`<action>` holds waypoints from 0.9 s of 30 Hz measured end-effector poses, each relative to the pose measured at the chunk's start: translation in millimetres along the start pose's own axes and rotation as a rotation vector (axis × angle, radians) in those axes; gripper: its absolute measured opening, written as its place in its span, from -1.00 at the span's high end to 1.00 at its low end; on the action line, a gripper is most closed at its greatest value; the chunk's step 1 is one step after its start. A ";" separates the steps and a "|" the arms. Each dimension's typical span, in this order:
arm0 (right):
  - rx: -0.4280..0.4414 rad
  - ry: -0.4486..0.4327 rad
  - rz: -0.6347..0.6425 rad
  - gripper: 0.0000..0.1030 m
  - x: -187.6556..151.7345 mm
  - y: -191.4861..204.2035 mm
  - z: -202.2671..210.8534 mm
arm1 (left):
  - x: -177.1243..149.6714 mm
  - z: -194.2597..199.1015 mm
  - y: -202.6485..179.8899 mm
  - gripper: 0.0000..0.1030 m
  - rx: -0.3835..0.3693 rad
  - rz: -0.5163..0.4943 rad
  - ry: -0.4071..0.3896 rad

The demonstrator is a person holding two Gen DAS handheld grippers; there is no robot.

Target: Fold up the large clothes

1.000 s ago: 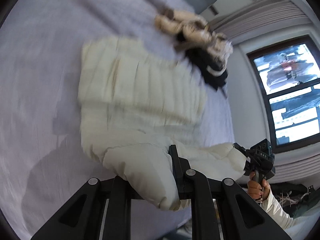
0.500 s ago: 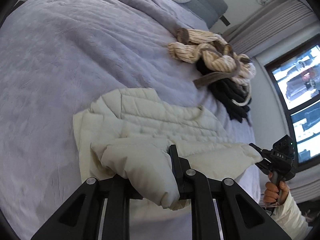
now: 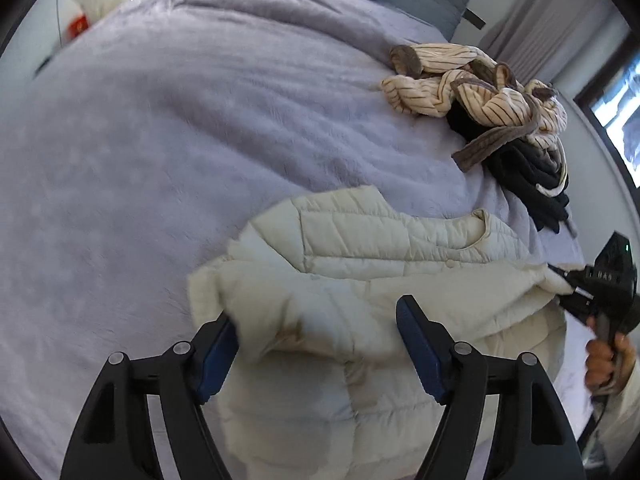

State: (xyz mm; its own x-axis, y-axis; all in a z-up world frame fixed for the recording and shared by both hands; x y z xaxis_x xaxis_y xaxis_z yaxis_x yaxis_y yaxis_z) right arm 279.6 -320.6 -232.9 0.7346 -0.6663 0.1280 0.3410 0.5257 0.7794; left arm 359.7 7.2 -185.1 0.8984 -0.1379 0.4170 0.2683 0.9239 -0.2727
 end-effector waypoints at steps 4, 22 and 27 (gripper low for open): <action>-0.008 0.010 0.004 0.70 6.3 4.1 4.6 | 5.3 22.9 6.8 -0.49 0.043 -0.011 -0.045; -0.326 -0.078 0.284 0.61 8.0 -10.3 31.1 | 0.5 -26.1 -7.5 -0.49 0.077 0.024 -0.044; -0.368 -0.096 0.284 0.61 22.7 -27.9 12.8 | 16.3 -66.3 9.4 -0.49 0.128 0.078 -0.037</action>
Point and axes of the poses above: each gripper's, at about its wrist camera, not at the fingertips, and z roughly against the way its jaws point, y to its left, x to its top, the point moved 9 cm from there along -z, roughly the way its jaws point
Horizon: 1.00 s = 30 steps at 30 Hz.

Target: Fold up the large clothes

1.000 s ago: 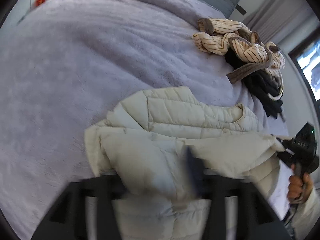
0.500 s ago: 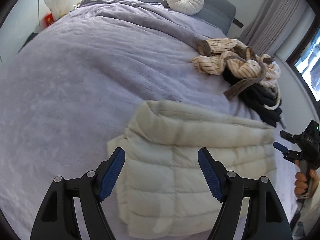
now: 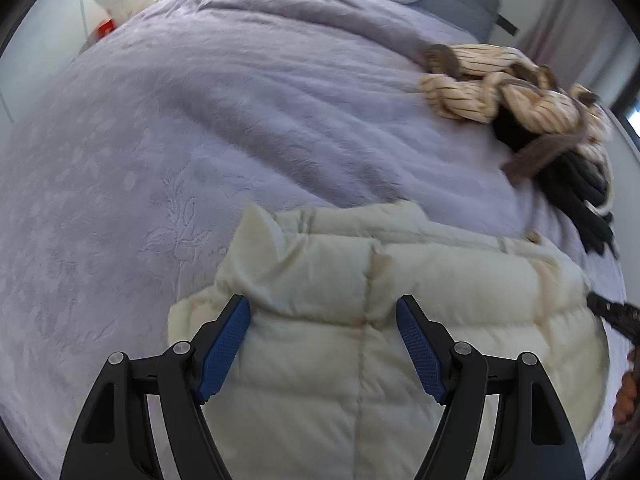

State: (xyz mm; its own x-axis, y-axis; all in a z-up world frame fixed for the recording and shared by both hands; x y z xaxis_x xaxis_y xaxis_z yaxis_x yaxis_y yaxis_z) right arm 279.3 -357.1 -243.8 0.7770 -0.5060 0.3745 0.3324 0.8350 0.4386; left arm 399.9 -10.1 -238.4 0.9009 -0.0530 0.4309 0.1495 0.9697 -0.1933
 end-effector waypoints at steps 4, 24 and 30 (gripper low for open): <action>-0.010 0.012 -0.021 0.66 3.5 -8.8 -24.3 | 3.4 -24.5 9.2 -0.49 0.011 0.046 0.010; 0.011 -0.003 -0.028 0.60 5.0 -0.8 -8.7 | 6.1 8.6 19.0 -0.49 0.086 0.039 0.006; 0.074 -0.011 -0.059 0.59 -13.5 7.8 25.6 | -19.1 50.3 17.0 -0.49 0.101 0.008 0.003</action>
Point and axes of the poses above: each gripper's, at about its wrist camera, not at the fingertips, and z roughly against the way its jaws point, y to its left, x to its top, the point moved 9 cm from there along -z, roughly the way its jaws point
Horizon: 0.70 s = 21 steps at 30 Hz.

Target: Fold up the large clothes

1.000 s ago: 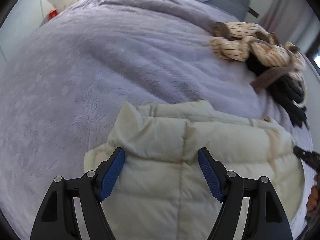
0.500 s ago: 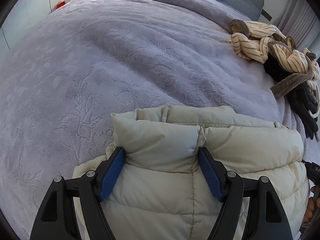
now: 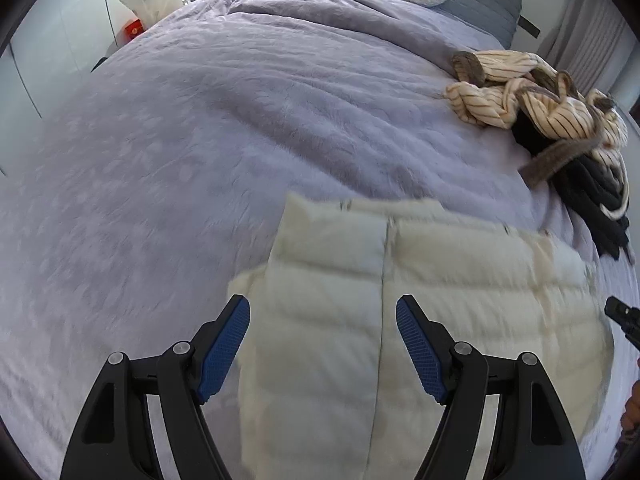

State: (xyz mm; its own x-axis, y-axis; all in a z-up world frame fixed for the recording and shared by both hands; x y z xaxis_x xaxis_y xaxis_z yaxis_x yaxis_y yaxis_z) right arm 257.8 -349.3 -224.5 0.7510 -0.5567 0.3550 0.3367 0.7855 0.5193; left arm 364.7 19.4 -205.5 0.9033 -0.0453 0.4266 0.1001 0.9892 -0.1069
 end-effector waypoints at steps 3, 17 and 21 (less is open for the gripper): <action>0.026 -0.001 -0.015 0.44 -16.5 1.9 15.4 | -26.4 14.1 0.8 -0.49 0.005 -0.008 0.036; 0.112 0.026 -0.147 -0.01 -101.0 -7.0 68.0 | -102.4 49.5 0.9 -1.00 0.024 -0.007 0.094; 0.120 0.035 -0.191 -0.03 -119.5 -15.1 77.8 | -116.1 49.9 2.7 -1.00 0.023 0.003 0.116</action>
Point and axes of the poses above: each gripper's, at about its wrist camera, not at the fingertips, and z roughly against the way its jaws point, y to its left, x to its top, the point moved 9 cm from there along -z, roughly the way its jaws point
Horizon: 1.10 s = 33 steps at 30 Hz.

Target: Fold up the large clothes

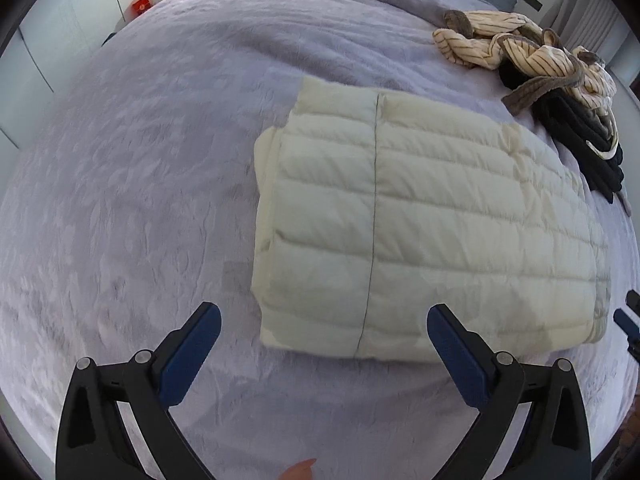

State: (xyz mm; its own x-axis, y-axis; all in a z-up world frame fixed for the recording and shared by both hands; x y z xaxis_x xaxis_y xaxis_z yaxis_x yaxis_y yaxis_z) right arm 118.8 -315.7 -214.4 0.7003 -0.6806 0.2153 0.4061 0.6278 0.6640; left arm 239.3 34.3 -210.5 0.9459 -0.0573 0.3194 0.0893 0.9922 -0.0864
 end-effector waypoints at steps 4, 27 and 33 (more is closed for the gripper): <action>0.030 0.018 -0.046 -0.42 -20.6 -8.0 3.7 | -14.4 -2.5 2.6 -1.00 0.008 0.012 0.022; 0.225 0.042 -0.271 -0.75 -58.4 -31.3 -33.2 | -52.3 -40.4 12.7 -1.00 -0.464 0.392 0.090; 0.372 0.043 -0.430 -0.75 -48.0 -39.9 -55.5 | -36.0 -55.9 2.4 -1.00 -0.491 0.373 0.070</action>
State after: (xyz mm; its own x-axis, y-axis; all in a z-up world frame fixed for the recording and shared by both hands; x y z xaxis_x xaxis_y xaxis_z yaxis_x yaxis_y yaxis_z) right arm 101.6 -287.1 -290.9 0.5446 -0.8244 -0.1542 0.4312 0.1176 0.8945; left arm 223.0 32.5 -274.9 0.9578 0.2601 0.1224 -0.1343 0.7814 -0.6094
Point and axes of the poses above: each gripper's, at about its wrist camera, not at the fingertips, and z roughly against the way its jaws point, y to its left, x to its top, the point moved 9 cm from there along -z, roughly the way its jaws point
